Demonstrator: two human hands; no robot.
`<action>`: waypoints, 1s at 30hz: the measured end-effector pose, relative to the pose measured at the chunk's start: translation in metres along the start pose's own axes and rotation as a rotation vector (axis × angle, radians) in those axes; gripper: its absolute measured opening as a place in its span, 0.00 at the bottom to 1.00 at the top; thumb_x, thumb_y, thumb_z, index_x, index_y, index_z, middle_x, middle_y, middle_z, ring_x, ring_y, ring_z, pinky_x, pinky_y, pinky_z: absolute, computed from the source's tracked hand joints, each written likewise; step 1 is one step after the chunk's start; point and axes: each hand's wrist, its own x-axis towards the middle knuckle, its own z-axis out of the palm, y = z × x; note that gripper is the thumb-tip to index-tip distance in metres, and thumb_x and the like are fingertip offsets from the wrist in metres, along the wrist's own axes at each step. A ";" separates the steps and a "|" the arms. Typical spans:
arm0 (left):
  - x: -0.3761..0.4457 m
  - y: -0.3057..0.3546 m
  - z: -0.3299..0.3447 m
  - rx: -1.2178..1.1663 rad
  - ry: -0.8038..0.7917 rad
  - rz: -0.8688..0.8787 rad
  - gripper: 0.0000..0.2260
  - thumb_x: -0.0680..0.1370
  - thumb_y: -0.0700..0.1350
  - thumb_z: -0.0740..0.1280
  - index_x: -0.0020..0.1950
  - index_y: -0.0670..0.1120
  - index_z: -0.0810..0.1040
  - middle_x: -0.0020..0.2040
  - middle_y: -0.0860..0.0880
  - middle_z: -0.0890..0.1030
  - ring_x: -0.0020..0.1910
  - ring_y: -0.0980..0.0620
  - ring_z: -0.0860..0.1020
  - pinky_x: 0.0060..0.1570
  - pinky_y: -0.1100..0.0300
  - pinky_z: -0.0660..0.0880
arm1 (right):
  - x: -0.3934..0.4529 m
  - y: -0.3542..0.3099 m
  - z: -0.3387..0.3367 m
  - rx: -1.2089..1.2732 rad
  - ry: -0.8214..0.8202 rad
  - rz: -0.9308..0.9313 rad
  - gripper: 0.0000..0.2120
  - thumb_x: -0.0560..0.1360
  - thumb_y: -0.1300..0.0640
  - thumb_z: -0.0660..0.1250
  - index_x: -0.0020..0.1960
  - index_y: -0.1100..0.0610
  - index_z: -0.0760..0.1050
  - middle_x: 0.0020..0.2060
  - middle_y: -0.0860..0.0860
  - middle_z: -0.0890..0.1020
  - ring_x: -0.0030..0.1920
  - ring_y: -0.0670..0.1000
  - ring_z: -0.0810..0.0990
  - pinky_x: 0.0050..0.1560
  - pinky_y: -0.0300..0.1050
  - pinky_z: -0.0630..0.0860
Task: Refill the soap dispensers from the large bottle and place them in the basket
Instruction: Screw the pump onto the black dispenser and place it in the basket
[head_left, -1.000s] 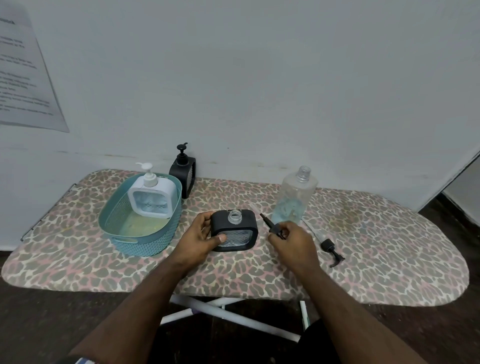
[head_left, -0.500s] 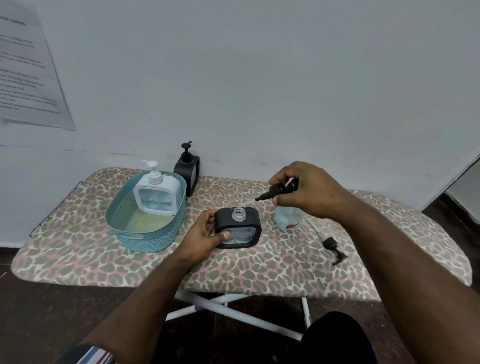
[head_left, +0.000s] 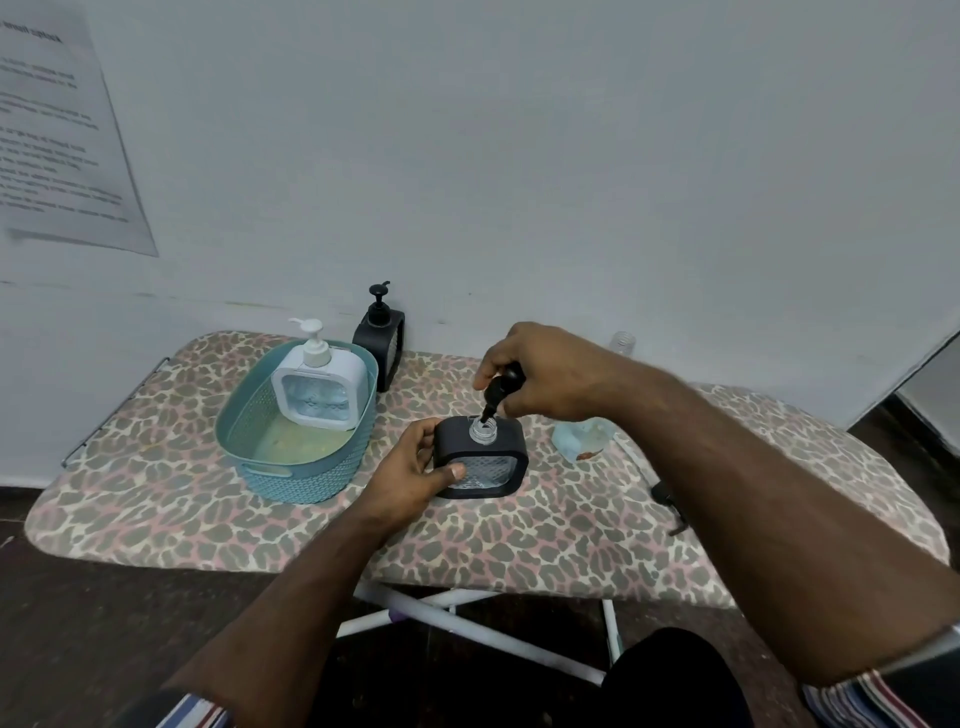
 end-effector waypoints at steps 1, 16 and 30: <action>0.000 0.000 0.000 -0.001 -0.002 0.002 0.23 0.77 0.33 0.73 0.66 0.52 0.72 0.65 0.46 0.79 0.67 0.49 0.79 0.69 0.49 0.76 | 0.004 -0.001 0.006 0.017 -0.002 0.002 0.22 0.73 0.60 0.75 0.65 0.50 0.79 0.45 0.47 0.77 0.44 0.44 0.76 0.45 0.40 0.74; 0.003 -0.004 -0.003 0.012 -0.013 0.007 0.25 0.72 0.42 0.76 0.67 0.51 0.72 0.64 0.48 0.80 0.67 0.48 0.79 0.69 0.48 0.76 | 0.006 0.022 0.054 0.326 0.067 0.115 0.49 0.71 0.65 0.74 0.81 0.39 0.51 0.53 0.51 0.82 0.51 0.51 0.82 0.54 0.51 0.81; 0.002 -0.004 -0.003 0.039 0.000 0.016 0.30 0.64 0.55 0.78 0.65 0.55 0.75 0.64 0.49 0.80 0.67 0.47 0.78 0.70 0.40 0.73 | 0.011 0.020 0.078 0.317 0.254 0.204 0.49 0.67 0.46 0.81 0.79 0.48 0.56 0.43 0.41 0.76 0.43 0.43 0.77 0.40 0.38 0.69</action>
